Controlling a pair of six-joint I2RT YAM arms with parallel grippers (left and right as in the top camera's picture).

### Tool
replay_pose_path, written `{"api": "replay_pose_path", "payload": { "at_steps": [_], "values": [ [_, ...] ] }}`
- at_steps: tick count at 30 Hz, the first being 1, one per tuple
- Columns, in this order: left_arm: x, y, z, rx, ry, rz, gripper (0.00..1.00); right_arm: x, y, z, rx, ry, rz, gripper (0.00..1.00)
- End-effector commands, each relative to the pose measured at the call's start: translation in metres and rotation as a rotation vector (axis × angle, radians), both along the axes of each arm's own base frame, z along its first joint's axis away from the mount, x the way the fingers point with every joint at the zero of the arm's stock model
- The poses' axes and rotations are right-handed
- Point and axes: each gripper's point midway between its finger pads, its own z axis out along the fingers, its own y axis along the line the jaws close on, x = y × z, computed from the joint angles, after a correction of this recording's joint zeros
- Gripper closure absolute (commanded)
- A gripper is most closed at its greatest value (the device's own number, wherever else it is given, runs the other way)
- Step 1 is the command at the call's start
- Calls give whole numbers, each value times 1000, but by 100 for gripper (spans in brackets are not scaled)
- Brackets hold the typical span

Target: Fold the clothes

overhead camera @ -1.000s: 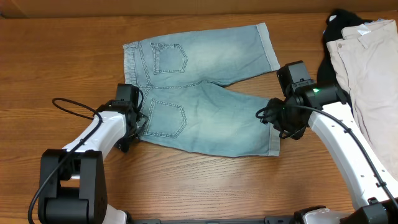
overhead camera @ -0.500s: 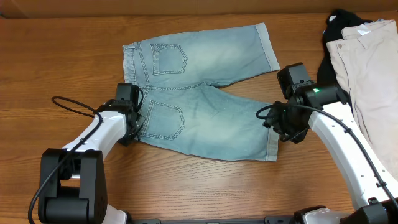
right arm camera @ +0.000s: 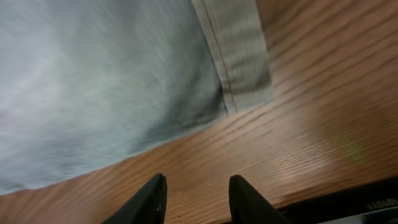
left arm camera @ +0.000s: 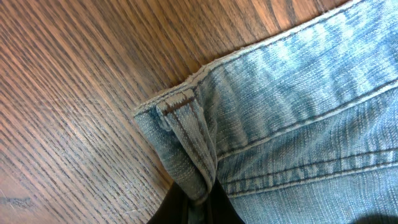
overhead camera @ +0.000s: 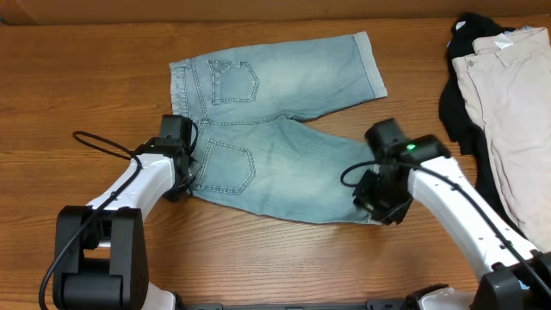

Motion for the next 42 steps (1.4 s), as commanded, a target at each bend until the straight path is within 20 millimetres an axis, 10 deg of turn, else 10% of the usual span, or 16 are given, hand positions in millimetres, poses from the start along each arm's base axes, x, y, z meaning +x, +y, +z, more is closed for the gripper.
{"api": "replay_pose_path", "payload": {
  "at_steps": [1,9,17,26,29,34,42],
  "values": [
    [-10,-1,-9,-13,49,-27,96,-8,4,-16,-5,14,-56,53],
    [-14,-2,-10,-8,80,-91,96,-20,-1,-64,3,-12,-95,42],
    [-16,-2,-10,-4,91,-116,96,-11,-21,-70,-64,-54,-133,43],
    [-19,-2,-5,6,127,-182,96,4,-46,-70,-125,-100,-198,95],
    [-16,-2,7,11,132,-209,96,8,-43,-66,-109,-107,-177,96],
    [4,-1,65,51,143,-385,96,35,-51,-19,-98,-142,-150,96],
    [5,-2,175,70,178,-520,96,93,-78,116,-81,-360,-85,96]
  ]
}}
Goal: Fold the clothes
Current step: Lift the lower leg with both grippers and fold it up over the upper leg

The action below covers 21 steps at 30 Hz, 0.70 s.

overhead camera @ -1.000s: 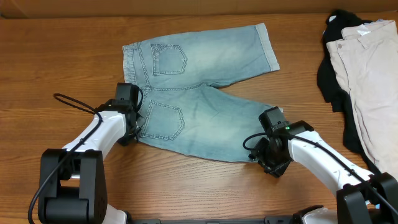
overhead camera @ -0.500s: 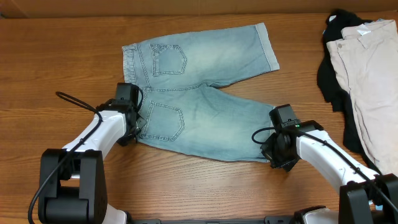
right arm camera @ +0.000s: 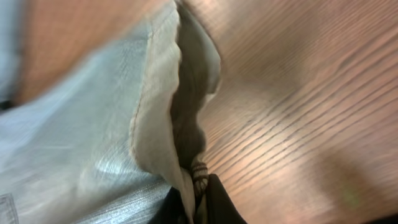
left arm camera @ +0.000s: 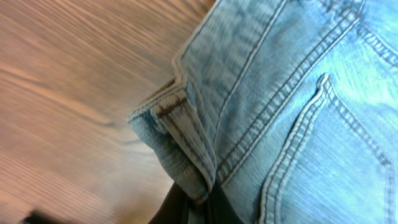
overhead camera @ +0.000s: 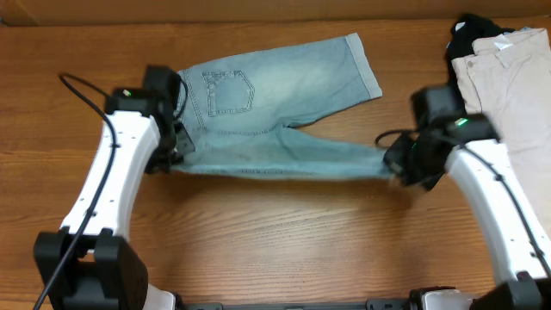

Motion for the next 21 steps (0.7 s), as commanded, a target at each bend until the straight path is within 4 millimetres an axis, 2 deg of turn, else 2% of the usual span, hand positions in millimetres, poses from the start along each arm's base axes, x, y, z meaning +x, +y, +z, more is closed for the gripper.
{"api": "replay_pose_path", "payload": {
  "at_steps": [1,2,6,10,13,16,21],
  "values": [
    [3,8,53,42,-48,-77,96,18,-21,55,-51,-132,48,96],
    [-1,8,64,42,-46,-77,96,17,-25,67,-54,-139,45,96],
    [-16,7,86,32,-30,-77,96,3,-30,93,-58,-141,46,96],
    [-46,9,95,32,29,-48,96,-14,-26,108,-37,-166,71,96],
    [-52,8,94,24,36,-35,96,-15,-26,111,-42,-181,90,96],
    [-59,11,83,39,67,-3,96,1,-25,109,-44,-217,108,96],
    [-54,23,39,111,62,130,96,53,-23,86,-44,-254,147,96]
  ]
}}
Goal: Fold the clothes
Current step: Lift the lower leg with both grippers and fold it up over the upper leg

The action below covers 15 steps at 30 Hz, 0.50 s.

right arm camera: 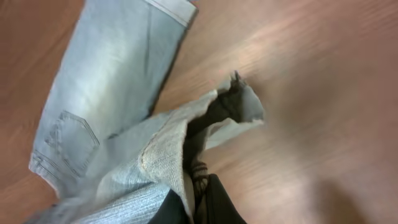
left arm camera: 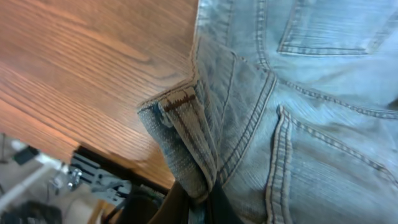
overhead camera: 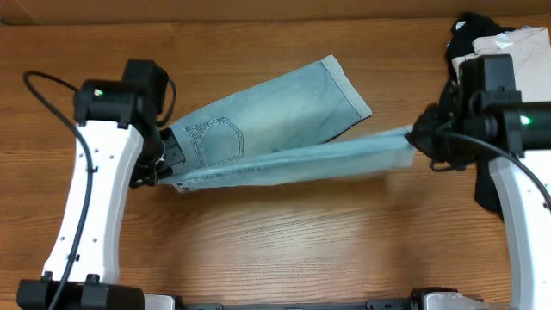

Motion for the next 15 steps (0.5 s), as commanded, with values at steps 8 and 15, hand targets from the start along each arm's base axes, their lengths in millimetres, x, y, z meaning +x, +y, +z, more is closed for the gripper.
{"api": "replay_pose_path", "payload": {
  "at_steps": [8,15],
  "values": [
    [51,35,-68,187,-231,161,96,126,-14,-75,-65,-90,9,96],
    [92,41,-65,215,-413,187,96,190,8,-115,-22,-208,63,96]
  ]
}}
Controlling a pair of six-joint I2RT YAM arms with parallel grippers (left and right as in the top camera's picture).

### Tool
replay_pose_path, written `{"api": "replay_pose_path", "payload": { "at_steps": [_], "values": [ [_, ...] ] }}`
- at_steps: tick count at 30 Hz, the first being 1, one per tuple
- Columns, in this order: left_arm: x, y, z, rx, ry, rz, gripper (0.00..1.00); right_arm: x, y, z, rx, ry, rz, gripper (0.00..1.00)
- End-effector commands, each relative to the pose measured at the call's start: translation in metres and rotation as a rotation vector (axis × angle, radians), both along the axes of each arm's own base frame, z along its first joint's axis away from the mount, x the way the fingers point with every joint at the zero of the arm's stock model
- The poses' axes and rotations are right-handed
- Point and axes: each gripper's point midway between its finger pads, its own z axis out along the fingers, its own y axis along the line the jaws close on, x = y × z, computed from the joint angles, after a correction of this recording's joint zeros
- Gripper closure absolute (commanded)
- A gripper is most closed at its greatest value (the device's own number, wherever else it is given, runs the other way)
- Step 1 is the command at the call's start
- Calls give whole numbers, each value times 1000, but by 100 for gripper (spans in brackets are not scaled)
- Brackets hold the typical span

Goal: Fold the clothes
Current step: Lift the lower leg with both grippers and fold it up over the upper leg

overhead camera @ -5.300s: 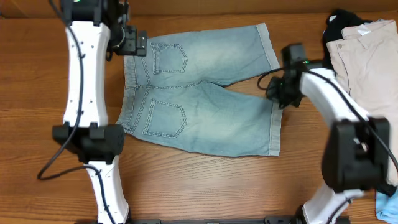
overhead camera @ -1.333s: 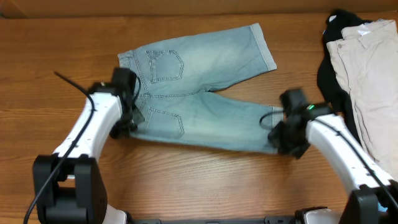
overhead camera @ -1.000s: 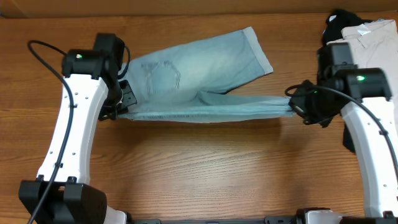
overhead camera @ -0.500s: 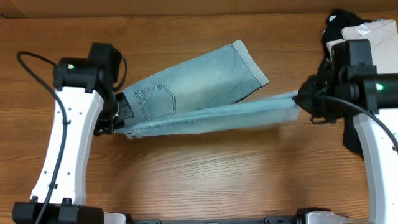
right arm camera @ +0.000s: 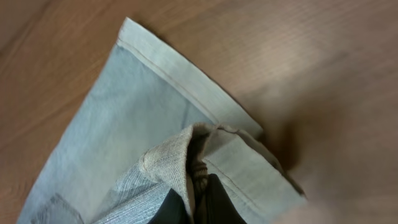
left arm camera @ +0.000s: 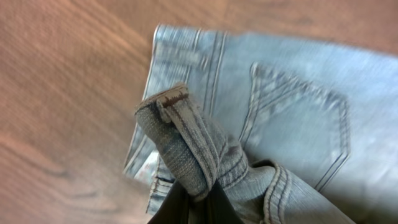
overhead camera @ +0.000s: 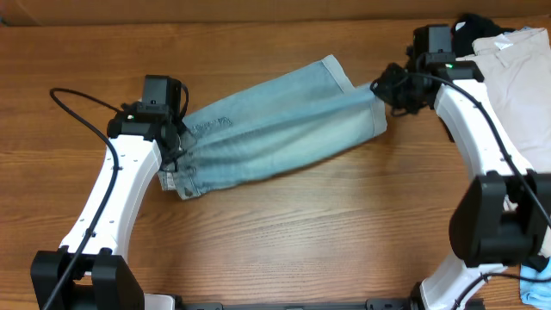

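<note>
Light blue denim shorts lie slanted across the table, one leg folded over the other. My left gripper is shut on the waistband corner at the shorts' left end, pinched with a belt loop showing. My right gripper is shut on the leg hem at the right end, above the lower leg's cuff. The left gripper and the right gripper both show dark fingers closed tight on cloth.
A pile of beige and black clothes lies at the table's right edge, close behind my right arm. A black cable loops from the left arm over bare wood.
Both grippers moved toward the table's far side with the raised leg and waistband, which now lie over the other leg. The stretched fabric is no longer held high.
First the shorts lay spread flat, my left gripper shut on the waistband and my right open near the near leg's hem. Then the right was shut on the hem, both held the near half lifted, higher afterwards, and now it lies folded over the far leg.
</note>
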Motion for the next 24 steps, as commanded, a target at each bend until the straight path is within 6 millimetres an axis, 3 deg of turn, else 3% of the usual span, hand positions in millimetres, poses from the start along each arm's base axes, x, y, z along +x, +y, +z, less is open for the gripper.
{"api": "replay_pose_path", "payload": {
  "at_steps": [1,11,12,13,14,15,16,19,20,22,24],
  "values": [
    [1,34,5,163,-22,85,96,25,-9,1,-59,-78,-23,96],
    [5,51,10,239,-67,179,96,67,47,-2,-51,-257,84,96],
    [8,51,9,243,-72,181,93,71,51,-4,-49,-272,90,87],
    [10,51,9,244,-78,182,89,74,54,-6,-48,-280,93,78],
    [12,52,7,247,-82,184,75,79,57,-7,-45,-300,97,54],
    [14,53,7,254,-87,187,62,84,59,-9,-43,-316,98,22],
    [18,54,6,261,-95,190,41,89,60,-10,-41,-334,98,0],
    [28,55,7,257,-137,199,5,90,54,-11,-43,-334,88,0],
    [32,58,12,254,-161,210,0,88,46,-10,-47,-319,75,0],
    [35,62,17,250,-170,215,0,81,30,-7,-53,-284,50,0],
    [40,65,31,232,-146,136,0,68,0,1,-65,-234,8,0]
  ]
}}
